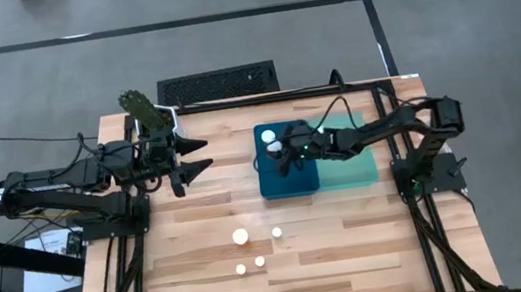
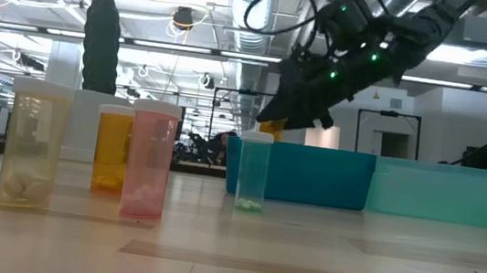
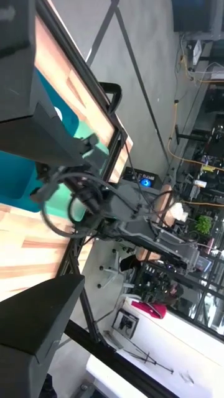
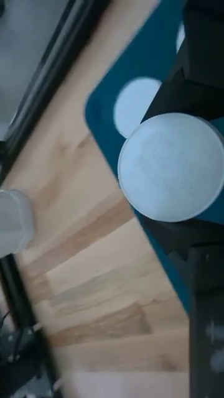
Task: Pick and place medicine bottles into bin by pill shape (circle, oval)
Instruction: Put the large orange pill bottle into the blue bin
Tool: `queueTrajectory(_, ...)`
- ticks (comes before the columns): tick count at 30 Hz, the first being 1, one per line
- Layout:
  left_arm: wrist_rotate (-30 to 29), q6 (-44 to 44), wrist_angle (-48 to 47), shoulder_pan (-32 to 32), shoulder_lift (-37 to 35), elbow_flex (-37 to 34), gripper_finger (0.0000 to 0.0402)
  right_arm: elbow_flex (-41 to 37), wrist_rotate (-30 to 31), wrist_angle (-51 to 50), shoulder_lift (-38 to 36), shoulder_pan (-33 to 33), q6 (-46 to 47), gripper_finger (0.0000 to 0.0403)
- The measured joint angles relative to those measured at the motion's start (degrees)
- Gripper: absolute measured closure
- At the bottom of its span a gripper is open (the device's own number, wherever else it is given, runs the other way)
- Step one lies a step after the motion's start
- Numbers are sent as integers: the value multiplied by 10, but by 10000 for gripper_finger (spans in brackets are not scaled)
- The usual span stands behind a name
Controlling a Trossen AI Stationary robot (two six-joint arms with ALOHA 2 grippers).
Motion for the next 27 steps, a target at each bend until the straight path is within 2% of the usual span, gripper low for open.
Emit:
queueTrajectory(7, 0, 0, -1, 0, 0, 0, 110, 1, 0, 24, 42, 4, 18, 189)
queueTrajectory(27, -6, 1, 0, 0, 0, 0, 110, 0, 0, 19, 62, 7, 19, 180)
